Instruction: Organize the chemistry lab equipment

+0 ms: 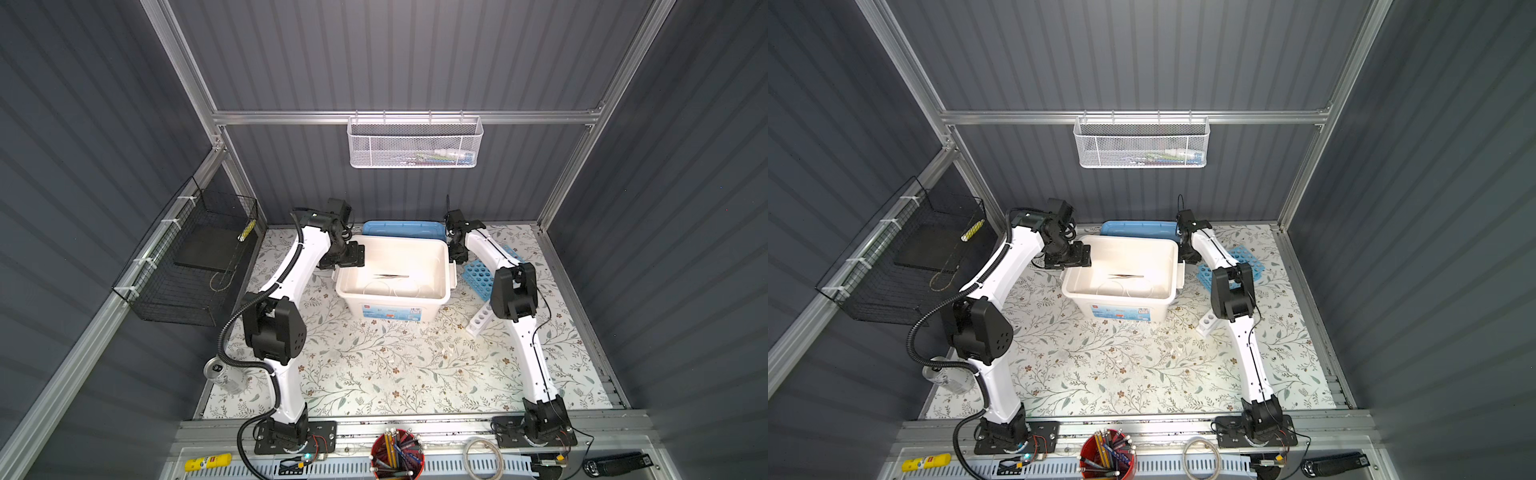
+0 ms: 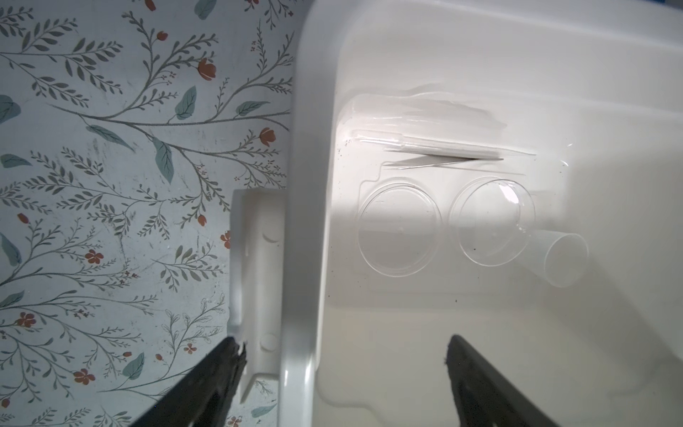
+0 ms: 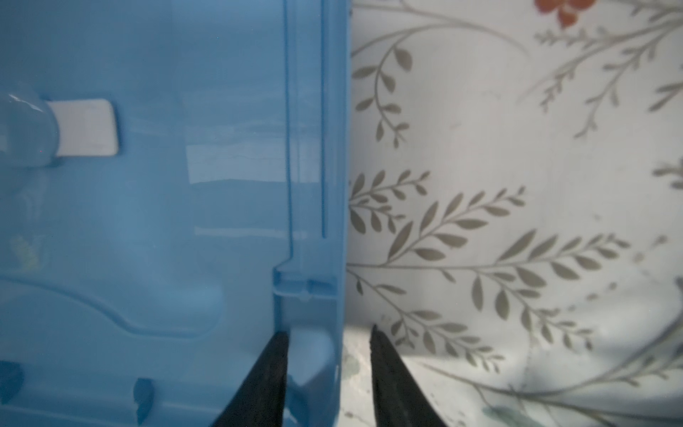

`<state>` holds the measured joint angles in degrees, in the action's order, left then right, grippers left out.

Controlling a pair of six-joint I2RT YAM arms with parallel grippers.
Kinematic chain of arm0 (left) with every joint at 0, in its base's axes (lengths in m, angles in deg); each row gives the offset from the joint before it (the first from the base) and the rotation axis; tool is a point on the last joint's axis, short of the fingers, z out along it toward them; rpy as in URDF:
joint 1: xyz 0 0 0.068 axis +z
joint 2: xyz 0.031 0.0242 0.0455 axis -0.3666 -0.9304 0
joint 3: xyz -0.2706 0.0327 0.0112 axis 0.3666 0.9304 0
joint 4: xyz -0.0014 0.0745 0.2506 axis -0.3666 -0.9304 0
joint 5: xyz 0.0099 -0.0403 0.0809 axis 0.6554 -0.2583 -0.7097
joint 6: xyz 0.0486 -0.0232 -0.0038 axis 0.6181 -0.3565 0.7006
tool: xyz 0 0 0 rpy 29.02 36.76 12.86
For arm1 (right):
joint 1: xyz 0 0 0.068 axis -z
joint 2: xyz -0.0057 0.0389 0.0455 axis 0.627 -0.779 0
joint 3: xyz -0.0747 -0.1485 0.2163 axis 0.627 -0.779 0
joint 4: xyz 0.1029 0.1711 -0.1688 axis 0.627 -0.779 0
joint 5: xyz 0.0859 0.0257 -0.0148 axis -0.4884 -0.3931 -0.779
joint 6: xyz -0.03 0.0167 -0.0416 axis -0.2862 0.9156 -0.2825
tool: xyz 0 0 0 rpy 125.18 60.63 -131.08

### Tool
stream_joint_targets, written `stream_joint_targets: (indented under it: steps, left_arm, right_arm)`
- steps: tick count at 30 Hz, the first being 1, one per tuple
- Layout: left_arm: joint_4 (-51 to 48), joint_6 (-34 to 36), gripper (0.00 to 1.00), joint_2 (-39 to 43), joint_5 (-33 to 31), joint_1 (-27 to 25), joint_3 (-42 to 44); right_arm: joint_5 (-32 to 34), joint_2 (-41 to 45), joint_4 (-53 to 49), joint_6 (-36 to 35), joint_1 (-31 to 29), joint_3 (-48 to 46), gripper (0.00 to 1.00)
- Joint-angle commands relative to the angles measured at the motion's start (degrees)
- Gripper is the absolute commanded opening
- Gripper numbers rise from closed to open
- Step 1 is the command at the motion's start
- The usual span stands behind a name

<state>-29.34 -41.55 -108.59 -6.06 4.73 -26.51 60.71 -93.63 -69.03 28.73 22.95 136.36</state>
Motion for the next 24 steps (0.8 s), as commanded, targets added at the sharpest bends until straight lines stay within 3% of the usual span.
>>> stream_joint_targets:
  steps: [1,9,16,24]
  left_arm:
    - [-1.0,1.2,0.89,0.4,-0.5,0.5,1.7]
    - [2.8,0.5,0.88,2.2,3.4,0.5,6.1]
    - [3.9,-0.8,0.87,4.7,5.7,0.4,8.5]
    - [5.5,-3.9,0.86,10.1,7.5,0.4,14.6]
  right_arm:
    - [-2.1,2.0,-1.8,-0.2,-0.3,1.0,0.43]
    - [-5.3,6.9,2.0,-0.5,-1.1,0.4,0.50]
    - [-13.9,10.4,6.9,-1.3,-2.9,-4.5,0.50]
    - [-14.6,11.9,6.6,-1.7,-5.7,-10.4,0.49]
